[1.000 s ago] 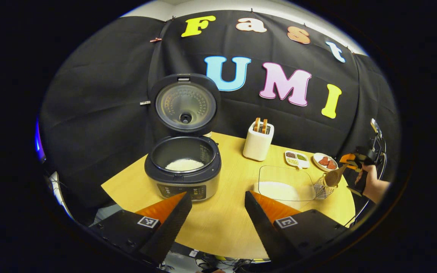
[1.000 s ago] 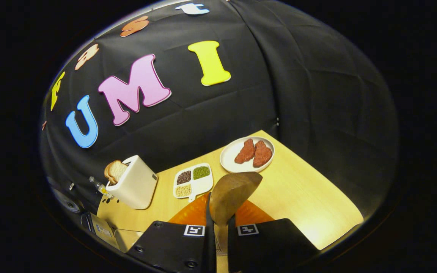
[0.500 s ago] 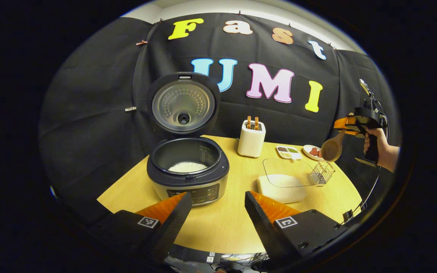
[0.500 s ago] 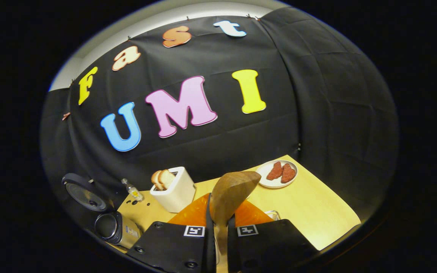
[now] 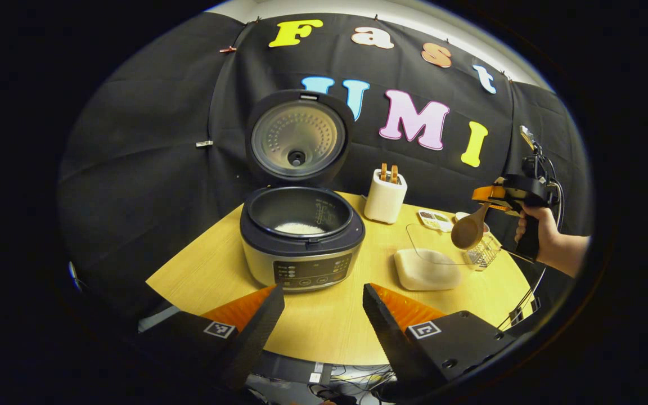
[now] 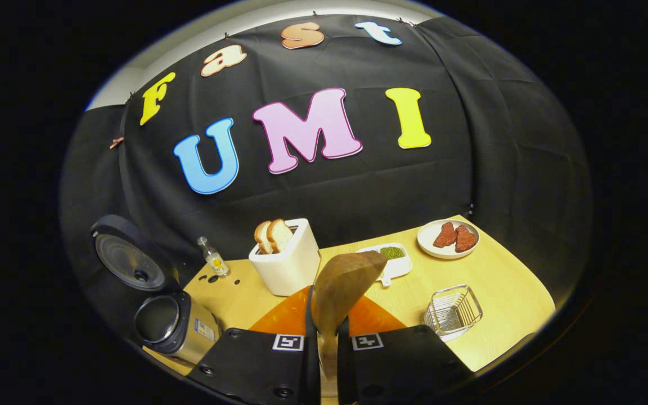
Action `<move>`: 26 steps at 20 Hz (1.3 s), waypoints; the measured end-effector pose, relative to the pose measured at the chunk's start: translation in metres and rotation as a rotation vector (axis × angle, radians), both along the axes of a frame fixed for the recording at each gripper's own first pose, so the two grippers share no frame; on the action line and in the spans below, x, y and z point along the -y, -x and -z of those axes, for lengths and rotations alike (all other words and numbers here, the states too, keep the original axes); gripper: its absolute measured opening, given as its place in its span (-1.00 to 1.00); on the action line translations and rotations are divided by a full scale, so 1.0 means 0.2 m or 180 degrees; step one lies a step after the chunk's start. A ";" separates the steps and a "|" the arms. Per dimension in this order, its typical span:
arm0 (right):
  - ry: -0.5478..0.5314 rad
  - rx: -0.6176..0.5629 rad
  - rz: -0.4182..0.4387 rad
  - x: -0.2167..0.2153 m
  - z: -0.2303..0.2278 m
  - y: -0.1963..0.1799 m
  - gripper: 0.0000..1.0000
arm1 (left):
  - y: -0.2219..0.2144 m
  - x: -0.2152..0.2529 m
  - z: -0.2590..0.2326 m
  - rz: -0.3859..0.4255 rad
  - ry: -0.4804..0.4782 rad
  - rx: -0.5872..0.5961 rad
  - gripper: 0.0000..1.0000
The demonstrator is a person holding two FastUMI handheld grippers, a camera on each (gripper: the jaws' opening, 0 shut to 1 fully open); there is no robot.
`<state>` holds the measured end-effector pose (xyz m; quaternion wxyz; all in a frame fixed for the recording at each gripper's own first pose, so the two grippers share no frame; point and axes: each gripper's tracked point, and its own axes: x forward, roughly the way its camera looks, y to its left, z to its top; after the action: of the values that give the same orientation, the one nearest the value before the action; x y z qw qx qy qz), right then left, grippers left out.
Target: Close the left gripper, press the button to open the rice cooker; take a wooden spoon from the chopstick holder with the right hand, scoop a spoonful of rice and pour it into the rice cooker, then put the wooden spoon back into the chopstick holder.
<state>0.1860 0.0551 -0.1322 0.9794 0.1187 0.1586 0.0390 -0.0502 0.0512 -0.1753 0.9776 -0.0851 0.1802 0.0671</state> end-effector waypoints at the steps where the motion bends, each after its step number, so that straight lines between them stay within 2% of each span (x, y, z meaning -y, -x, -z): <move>1: 0.0001 -0.0019 0.0025 0.00 0.05 -0.01 -0.67 | 0.00 0.00 0.01 0.0018 -0.0023 -0.0021 0.92; 8: -0.0062 -0.0180 0.0186 -0.07 0.32 -0.06 -0.68 | -0.06 -0.06 0.09 0.0084 0.0000 -0.0127 0.92; 11: -0.0059 -0.0295 0.0131 -0.16 0.43 -0.03 -0.67 | -0.11 -0.07 0.08 0.0115 0.0011 -0.0113 0.92; 14: -0.0073 -0.0275 0.0105 -0.25 0.42 0.02 -0.67 | -0.16 -0.09 0.05 0.0128 -0.0006 -0.0070 0.92; 19: -0.0480 -0.0542 0.0040 -0.40 0.44 0.11 -0.67 | -0.20 -0.08 0.04 0.0126 0.0075 -0.0040 0.92; 20: -0.0579 -0.0595 0.0057 -0.41 0.44 0.12 -0.67 | -0.20 -0.08 0.03 0.0128 0.0083 -0.0031 0.86; 22: -0.0846 -0.0708 0.0141 -0.41 0.44 0.13 -0.67 | -0.19 -0.07 0.03 0.0136 0.0085 -0.0014 0.92; 26: -0.1352 -0.0976 0.0329 -0.37 0.47 0.14 -0.67 | -0.18 -0.06 0.02 0.0171 0.0115 -0.0006 0.92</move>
<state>0.1571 0.1299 -0.2252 0.8978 0.3339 0.2871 0.0028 -0.0133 0.0625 -0.1797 0.9772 -0.0978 0.1845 0.0376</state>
